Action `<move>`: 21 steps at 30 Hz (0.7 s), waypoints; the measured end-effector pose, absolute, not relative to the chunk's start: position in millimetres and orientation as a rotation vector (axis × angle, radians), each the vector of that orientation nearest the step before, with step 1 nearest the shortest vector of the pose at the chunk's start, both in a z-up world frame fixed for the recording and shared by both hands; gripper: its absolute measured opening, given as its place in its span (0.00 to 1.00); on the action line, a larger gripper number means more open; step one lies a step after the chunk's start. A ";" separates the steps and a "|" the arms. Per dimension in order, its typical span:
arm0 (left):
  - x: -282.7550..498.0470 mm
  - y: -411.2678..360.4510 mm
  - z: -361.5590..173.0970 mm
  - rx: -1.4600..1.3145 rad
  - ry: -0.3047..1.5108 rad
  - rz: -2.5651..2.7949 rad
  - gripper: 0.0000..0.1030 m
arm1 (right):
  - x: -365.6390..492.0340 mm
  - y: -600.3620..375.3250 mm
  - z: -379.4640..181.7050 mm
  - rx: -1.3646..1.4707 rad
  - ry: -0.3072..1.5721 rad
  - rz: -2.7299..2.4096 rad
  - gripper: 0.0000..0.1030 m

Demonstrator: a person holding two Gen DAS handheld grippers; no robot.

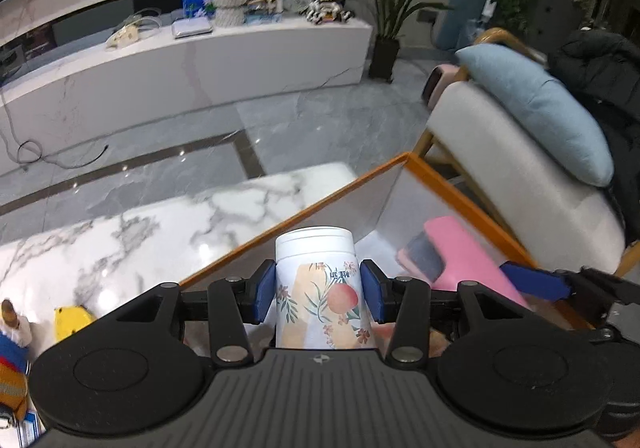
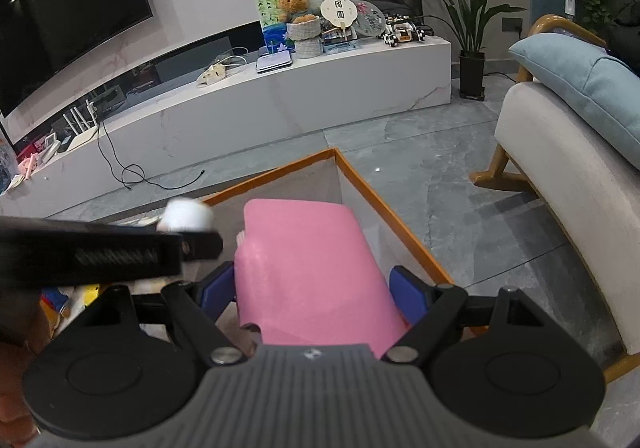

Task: Organize objects
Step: 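Lower the pink block into the box while the left gripper lowers the bottle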

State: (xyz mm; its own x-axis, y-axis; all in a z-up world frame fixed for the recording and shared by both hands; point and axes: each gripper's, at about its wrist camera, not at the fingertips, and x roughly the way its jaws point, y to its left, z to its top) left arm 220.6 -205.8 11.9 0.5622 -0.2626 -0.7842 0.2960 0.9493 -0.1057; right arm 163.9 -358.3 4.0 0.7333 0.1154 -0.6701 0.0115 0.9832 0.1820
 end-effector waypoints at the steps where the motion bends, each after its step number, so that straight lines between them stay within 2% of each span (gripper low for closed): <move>1: 220.3 -205.4 9.4 0.045 0.932 -0.319 0.51 | 164.3 -356.6 3.0 0.168 0.748 0.054 0.81; 5: 222.4 -197.9 4.2 0.002 0.962 -0.308 0.52 | 167.7 -352.1 -0.3 0.156 0.759 0.060 0.80; 6: 222.5 -196.4 3.5 -0.012 0.963 -0.307 0.52 | 168.2 -352.0 -0.2 0.158 0.758 0.063 0.71; 7: 222.7 -194.5 2.7 -0.028 0.965 -0.308 0.52 | 168.4 -350.9 0.2 0.160 0.754 0.075 0.58; 8: 222.9 -193.2 2.2 -0.035 0.966 -0.307 0.52 | 169.2 -348.6 0.6 0.153 0.757 0.080 0.56; 21: 222.6 -183.5 4.9 0.002 0.958 -0.278 0.52 | 170.0 -338.5 -0.2 0.131 0.768 0.082 0.56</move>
State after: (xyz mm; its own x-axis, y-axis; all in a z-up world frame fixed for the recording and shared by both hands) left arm 222.6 -183.5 4.9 0.5424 -0.2334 -0.8071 0.2350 0.9644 -0.1210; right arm 170.0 -338.5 -0.2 0.7169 0.1218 -0.6865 -0.0259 0.9886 0.1483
